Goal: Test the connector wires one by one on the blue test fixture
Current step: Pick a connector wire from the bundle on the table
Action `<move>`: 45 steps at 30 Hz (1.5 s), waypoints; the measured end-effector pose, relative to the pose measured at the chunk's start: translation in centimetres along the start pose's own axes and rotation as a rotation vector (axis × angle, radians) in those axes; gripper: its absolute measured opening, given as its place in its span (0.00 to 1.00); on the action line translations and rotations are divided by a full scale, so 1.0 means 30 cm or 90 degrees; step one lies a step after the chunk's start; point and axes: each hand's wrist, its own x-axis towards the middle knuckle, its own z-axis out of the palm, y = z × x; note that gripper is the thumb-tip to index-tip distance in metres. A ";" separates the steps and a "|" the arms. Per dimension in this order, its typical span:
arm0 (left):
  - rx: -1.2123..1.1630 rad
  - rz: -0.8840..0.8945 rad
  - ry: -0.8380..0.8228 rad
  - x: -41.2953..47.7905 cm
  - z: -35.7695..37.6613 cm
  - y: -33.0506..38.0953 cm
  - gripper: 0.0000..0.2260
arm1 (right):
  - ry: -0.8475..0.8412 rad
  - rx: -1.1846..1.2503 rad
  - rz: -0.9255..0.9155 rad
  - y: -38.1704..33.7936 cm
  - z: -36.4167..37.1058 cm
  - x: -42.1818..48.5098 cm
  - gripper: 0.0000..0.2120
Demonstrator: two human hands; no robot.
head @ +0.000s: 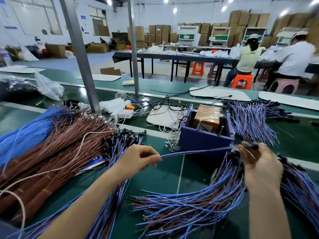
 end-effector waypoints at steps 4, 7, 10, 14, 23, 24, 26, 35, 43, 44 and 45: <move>0.037 -0.009 -0.012 0.028 0.011 0.036 0.04 | 0.043 -0.082 -0.003 -0.031 -0.106 0.081 0.07; -0.034 -0.009 0.056 0.055 -0.020 0.071 0.06 | 0.024 -0.150 0.005 -0.019 -0.135 0.109 0.10; -0.209 -0.027 0.170 0.083 -0.042 0.095 0.05 | 0.017 -0.157 0.030 -0.014 -0.148 0.124 0.09; -0.420 -0.027 0.229 0.132 0.012 0.131 0.05 | -0.014 -0.247 0.029 -0.018 -0.161 0.165 0.06; -0.486 -0.079 0.118 0.193 0.206 0.153 0.04 | -0.081 -0.815 -0.272 0.018 -0.073 0.150 0.27; -0.458 -0.080 0.108 0.204 0.233 0.158 0.04 | -0.086 -0.796 -0.341 0.029 -0.051 0.122 0.26; -0.419 -0.068 0.085 0.228 0.282 0.164 0.04 | -0.166 -0.689 -0.356 0.058 -0.001 0.065 0.21; -0.261 -0.020 0.078 0.284 0.346 0.147 0.08 | -0.270 -0.412 -0.145 0.175 0.071 -0.027 0.11; -0.109 -0.053 0.152 0.353 0.331 0.095 0.05 | -0.046 -0.392 -0.074 0.191 0.048 0.056 0.06; -0.088 -0.058 0.142 0.359 0.326 0.090 0.06 | -0.011 -0.411 -0.080 0.187 0.041 0.076 0.05; -0.071 -0.065 0.130 0.366 0.321 0.086 0.06 | 0.021 -0.423 -0.090 0.184 0.034 0.094 0.04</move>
